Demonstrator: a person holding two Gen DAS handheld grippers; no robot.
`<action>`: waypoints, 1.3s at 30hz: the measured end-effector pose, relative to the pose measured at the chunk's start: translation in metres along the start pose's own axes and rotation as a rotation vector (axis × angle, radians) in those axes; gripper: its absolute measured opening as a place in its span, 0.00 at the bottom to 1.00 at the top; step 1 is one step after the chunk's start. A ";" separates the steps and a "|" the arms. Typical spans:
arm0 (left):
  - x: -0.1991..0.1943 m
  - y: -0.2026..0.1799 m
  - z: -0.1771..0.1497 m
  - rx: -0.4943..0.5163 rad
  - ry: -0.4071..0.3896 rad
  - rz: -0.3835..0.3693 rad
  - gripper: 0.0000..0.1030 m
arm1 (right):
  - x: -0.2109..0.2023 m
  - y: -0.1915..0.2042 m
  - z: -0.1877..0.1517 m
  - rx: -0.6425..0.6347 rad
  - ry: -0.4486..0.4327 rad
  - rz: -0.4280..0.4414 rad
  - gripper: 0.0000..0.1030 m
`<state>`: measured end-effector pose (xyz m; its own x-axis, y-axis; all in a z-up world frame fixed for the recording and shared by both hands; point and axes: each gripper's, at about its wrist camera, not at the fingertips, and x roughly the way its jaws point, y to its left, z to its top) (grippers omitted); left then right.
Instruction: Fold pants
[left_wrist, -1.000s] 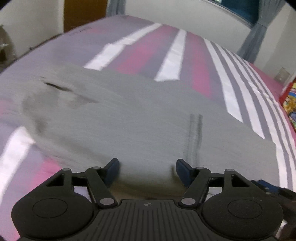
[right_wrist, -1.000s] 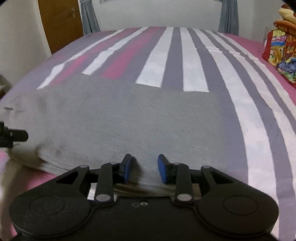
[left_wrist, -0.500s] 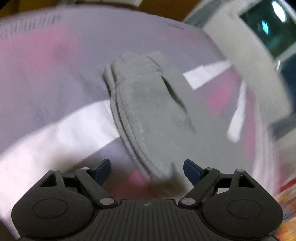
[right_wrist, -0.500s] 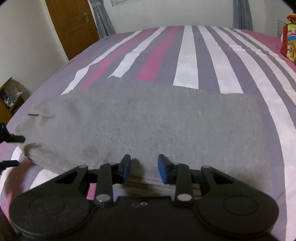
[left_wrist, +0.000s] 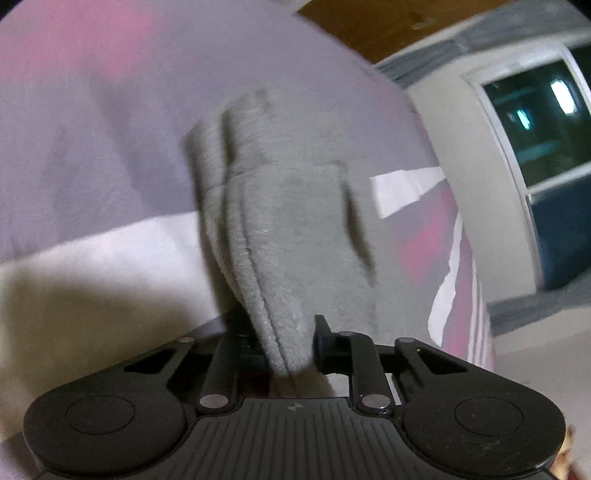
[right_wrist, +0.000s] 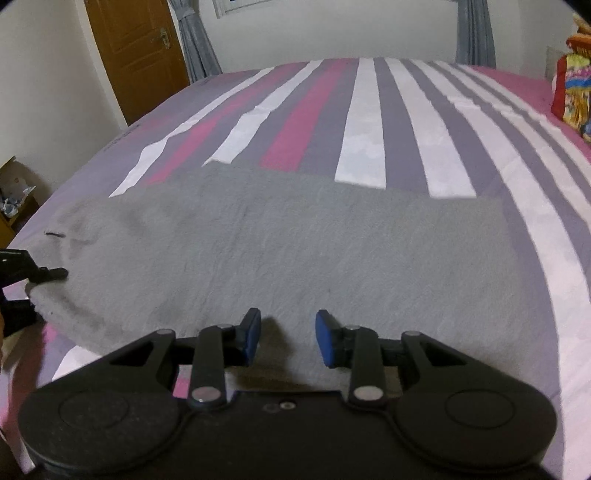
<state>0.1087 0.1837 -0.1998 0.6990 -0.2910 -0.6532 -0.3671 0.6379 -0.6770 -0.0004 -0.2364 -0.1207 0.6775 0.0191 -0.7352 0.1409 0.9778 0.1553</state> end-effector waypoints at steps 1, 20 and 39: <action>-0.004 -0.009 -0.001 0.033 -0.021 -0.009 0.17 | 0.000 0.000 0.002 -0.005 -0.008 -0.008 0.32; -0.021 -0.265 -0.226 1.204 0.155 -0.345 0.16 | -0.067 -0.100 0.002 0.221 -0.068 -0.022 0.34; -0.038 -0.289 -0.357 1.886 0.133 -0.156 0.19 | -0.092 -0.158 -0.025 0.411 -0.132 0.133 0.41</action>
<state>-0.0312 -0.2439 -0.1006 0.5759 -0.4020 -0.7119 0.8074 0.4161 0.4182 -0.1029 -0.3875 -0.0939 0.7918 0.0865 -0.6047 0.3031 0.8038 0.5119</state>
